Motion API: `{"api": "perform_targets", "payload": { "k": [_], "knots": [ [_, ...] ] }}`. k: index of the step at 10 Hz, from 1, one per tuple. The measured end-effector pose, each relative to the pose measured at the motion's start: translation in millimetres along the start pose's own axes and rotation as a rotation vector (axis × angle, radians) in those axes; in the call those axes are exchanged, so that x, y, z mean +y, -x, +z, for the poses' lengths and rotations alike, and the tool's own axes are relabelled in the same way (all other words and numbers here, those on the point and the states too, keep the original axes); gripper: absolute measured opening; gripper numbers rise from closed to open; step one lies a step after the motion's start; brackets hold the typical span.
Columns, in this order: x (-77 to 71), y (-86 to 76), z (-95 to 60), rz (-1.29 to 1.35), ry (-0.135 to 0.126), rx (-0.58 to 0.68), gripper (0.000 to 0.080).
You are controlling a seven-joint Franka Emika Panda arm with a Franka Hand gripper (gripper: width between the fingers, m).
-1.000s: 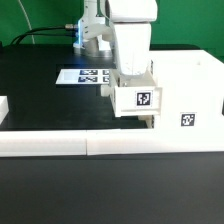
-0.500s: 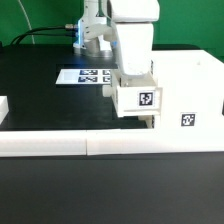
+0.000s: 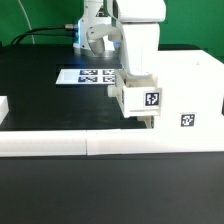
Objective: Assemble drawer
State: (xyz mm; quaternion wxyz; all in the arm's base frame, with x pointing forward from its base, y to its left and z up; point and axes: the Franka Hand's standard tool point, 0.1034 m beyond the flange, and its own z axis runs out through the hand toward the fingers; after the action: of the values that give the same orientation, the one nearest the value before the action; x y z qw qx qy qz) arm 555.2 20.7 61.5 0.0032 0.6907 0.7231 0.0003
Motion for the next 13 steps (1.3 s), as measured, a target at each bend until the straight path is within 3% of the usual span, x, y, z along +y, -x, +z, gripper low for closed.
{"api": "perform_targets", "payload": {
  "k": [1,2,3,4,5,6,7,9,11,12,13],
  "knots": [
    [1.1,-0.4,-5.4,0.007,0.001,-0.002,0.0417],
    [1.9,-0.6,-13.5,0.01,-0.003,-0.006,0.0417],
    [3.0,0.7,-23.1,0.01,-0.009,-0.012,0.0578],
    [3.8,3.0,-32.3,0.012,-0.014,-0.017,0.0578],
    [5.5,6.8,-43.7,0.015,-0.018,-0.024,0.0634],
    [10.3,11.6,-56.1,0.018,-0.016,-0.03,0.0645],
    [9.5,20.5,-59.1,0.001,-0.013,-0.032,0.0645],
    [6.5,51.2,-63.9,-0.039,-0.01,-0.029,0.0649],
    [5.9,51.9,-62.1,-0.02,-0.012,-0.03,0.0649],
    [4.4,61.0,-60.1,-0.035,-0.012,0.032,0.0649],
    [0.6,71.6,-48.1,-0.034,-0.02,0.089,0.0649]
  ]
}}
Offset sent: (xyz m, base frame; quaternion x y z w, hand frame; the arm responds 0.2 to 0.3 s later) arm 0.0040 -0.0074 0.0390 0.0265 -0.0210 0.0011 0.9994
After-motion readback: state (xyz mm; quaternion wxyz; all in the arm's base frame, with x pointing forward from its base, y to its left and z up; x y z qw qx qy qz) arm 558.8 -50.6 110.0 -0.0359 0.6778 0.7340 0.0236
